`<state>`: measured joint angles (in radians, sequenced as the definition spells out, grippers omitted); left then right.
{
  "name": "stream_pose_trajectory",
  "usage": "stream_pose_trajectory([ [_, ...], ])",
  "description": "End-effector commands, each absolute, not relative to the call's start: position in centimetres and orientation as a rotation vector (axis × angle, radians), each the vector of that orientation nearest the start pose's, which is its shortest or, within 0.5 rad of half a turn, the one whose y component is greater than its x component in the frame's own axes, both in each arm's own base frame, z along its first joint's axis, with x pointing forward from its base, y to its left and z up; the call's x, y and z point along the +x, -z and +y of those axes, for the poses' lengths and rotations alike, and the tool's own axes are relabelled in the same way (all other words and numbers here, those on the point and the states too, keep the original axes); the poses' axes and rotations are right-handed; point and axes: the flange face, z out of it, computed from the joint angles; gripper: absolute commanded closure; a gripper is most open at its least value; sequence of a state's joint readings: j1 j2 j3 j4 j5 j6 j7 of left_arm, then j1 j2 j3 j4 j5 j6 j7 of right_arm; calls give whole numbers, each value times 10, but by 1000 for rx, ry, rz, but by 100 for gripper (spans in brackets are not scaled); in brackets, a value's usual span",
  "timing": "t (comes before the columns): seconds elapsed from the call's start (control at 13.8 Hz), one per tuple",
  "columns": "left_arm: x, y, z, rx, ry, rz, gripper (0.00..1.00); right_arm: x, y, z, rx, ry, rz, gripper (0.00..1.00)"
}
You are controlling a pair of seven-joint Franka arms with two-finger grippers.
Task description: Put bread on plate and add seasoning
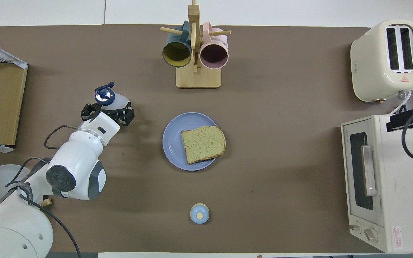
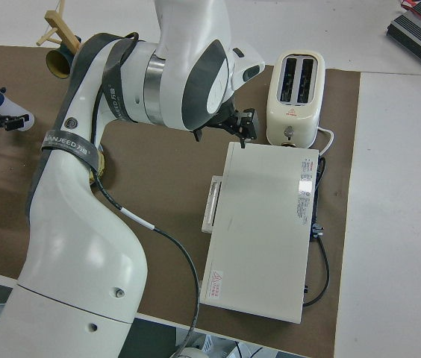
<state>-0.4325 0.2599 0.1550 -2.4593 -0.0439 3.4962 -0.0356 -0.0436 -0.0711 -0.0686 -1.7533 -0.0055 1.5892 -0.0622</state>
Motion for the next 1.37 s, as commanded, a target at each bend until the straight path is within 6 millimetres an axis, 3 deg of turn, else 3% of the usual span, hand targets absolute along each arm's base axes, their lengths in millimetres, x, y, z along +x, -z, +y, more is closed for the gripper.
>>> stream_pose_trajectory([
  [0.0,484,-302,-131,-2981,1230,306,0,522,-578,-60,-3125,-126,105,0],
  [0.36,452,-316,-127,-2999,1240,307,0,522,-578,-60,-3125,-126,105,0],
  [0.58,425,-323,-153,-3028,1248,400,0,522,-578,-60,-3125,-129,105,0],
  [0.87,396,-331,-217,-3145,1275,430,0,522,-578,-60,-3125,-129,105,0],
  [1.16,392,-351,-239,-3201,1325,382,0,522,-578,-60,-3125,-129,105,0],
  [1.3,403,-365,-246,-3216,1290,373,0,522,-578,-60,-3125,-129,105,0],
])
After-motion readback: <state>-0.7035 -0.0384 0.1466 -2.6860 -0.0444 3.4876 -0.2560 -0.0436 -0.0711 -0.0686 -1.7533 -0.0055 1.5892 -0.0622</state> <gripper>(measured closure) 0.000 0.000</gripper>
